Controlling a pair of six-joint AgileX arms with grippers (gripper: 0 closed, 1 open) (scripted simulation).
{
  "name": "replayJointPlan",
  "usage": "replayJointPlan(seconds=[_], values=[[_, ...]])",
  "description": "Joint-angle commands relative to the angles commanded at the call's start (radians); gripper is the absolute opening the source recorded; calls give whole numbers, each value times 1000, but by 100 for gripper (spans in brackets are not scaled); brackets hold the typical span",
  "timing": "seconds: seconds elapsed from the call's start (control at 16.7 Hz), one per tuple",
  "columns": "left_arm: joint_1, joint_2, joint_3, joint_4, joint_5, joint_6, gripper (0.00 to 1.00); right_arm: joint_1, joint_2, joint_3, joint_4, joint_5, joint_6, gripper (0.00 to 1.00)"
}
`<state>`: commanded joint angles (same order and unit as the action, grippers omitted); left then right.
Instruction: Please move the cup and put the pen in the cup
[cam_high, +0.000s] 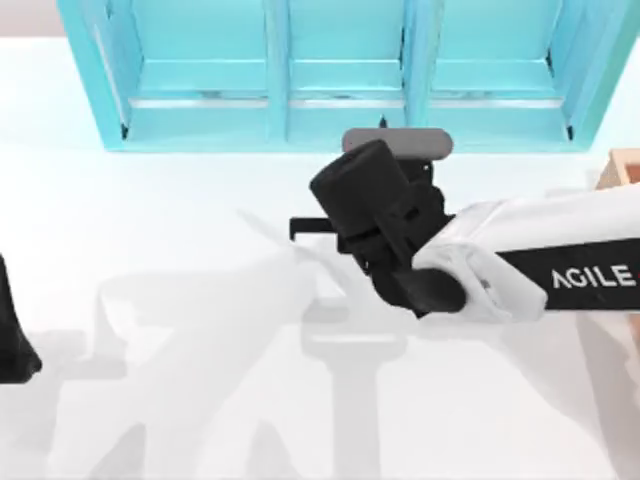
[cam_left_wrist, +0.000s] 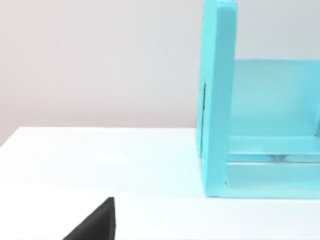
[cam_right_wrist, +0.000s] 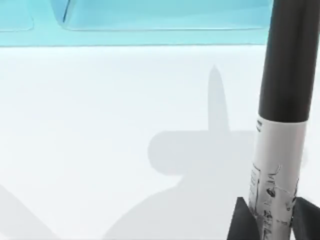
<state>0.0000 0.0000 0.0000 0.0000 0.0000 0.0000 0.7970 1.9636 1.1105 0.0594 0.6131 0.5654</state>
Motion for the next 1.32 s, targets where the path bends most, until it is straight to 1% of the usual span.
replayJointPlan(seconds=[0.18,0.36,0.48,0.6,0.78,0.9,1.32], values=[[0,0,0,0,0,0,100,18,-70,-179,326,149,-170,0],[0,0,0,0,0,0,100,36,-170,-336,607,287,-329,0],[0,0,0,0,0,0,100,50,-245,-417,750,368,-421,0],[0,0,0,0,0,0,100,65,-322,-479,851,437,-496,0],[0,0,0,0,0,0,100,83,-416,-537,935,513,-581,0],[0,0,0,0,0,0,100,88,-446,-553,951,540,-606,0],[0,0,0,0,0,0,100,72,-431,-548,957,530,-606,0]])
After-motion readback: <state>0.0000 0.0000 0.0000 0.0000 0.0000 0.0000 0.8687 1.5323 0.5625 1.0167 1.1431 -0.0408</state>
